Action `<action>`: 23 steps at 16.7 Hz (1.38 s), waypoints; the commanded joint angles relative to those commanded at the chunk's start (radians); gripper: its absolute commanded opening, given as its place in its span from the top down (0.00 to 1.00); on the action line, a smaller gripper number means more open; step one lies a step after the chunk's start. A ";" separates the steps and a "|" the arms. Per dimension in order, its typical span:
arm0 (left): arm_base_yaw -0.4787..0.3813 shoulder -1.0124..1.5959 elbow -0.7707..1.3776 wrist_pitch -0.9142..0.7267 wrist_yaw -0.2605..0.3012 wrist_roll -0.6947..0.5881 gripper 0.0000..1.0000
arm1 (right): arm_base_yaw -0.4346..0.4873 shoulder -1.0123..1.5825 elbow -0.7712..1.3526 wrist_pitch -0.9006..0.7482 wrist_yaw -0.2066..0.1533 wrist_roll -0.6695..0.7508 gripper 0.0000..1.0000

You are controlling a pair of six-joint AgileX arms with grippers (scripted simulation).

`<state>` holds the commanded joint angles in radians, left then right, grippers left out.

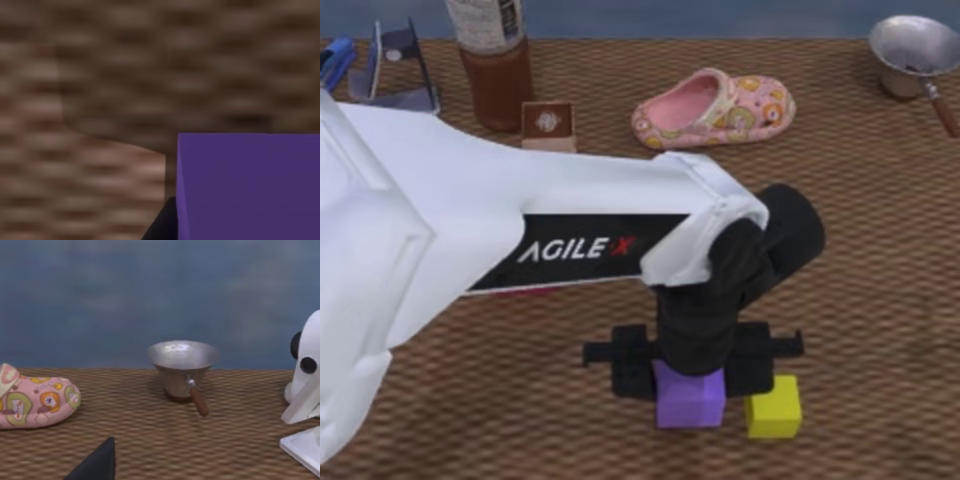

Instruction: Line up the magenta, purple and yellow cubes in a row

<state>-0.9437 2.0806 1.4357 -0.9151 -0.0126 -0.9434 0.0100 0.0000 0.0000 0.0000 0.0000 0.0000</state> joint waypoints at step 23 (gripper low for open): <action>0.000 0.000 -0.001 0.001 0.000 0.000 0.00 | 0.000 0.000 0.000 0.000 0.000 0.000 0.00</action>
<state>-0.9438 2.0811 1.4347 -0.9139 -0.0127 -0.9434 0.0100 0.0000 0.0000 0.0000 0.0000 0.0000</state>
